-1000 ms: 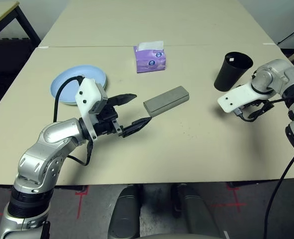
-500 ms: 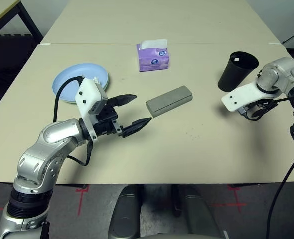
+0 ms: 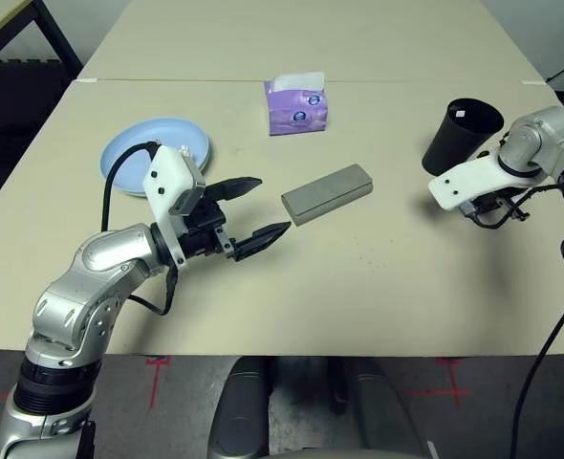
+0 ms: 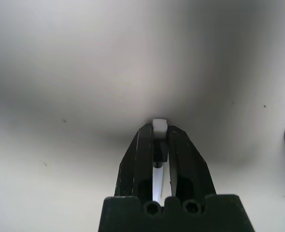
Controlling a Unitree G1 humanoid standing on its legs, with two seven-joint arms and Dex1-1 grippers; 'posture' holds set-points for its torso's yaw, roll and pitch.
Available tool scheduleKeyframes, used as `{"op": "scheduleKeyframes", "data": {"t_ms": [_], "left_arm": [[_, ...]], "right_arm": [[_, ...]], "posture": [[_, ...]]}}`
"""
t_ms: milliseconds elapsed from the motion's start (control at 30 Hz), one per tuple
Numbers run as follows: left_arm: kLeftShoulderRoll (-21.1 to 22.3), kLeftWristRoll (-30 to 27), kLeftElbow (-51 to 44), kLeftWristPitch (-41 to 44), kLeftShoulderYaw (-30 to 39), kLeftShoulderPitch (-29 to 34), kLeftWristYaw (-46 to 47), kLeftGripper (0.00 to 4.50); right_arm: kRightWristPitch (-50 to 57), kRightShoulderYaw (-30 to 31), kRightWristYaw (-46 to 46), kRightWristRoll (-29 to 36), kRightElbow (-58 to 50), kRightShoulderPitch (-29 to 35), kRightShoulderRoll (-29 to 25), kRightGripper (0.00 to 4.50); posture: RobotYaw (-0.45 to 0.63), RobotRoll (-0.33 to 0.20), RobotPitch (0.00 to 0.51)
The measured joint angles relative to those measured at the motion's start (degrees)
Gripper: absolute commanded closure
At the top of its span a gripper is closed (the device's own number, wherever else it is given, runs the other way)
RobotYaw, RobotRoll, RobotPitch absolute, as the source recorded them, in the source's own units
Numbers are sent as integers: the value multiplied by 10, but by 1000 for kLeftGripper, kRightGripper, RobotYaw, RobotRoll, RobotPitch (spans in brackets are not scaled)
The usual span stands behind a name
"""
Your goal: Organize and tidy the items on the table.
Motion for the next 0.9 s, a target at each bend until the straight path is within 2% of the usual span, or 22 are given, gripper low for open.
{"op": "scheduleKeyframes", "data": {"t_ms": [233, 433, 667, 767, 900], "left_arm": [[0, 3, 8, -2, -4, -7, -1, 0], [-4, 10, 35, -10, -10, -26, -6, 0], [-9, 20, 60, -25, -24, -42, -17, 0], [-10, 22, 69, -30, -25, -49, -20, 0], [-10, 24, 75, -37, -27, -52, -25, 0]], "right_arm": [[62, -83, 119, 116, -29, -19, 4, 4209], [144, -77, 129, 233, -61, -30, 5, 4209], [303, -56, 129, 395, -170, -31, -10, 4209], [362, -65, 129, 431, -196, -31, -10, 4209], [416, -112, 126, 446, -205, -34, 5, 4209]], "posture": [[91, 0, 186], [68, 0, 163], [55, 0, 147], [50, 0, 141], [45, 0, 136]]}}
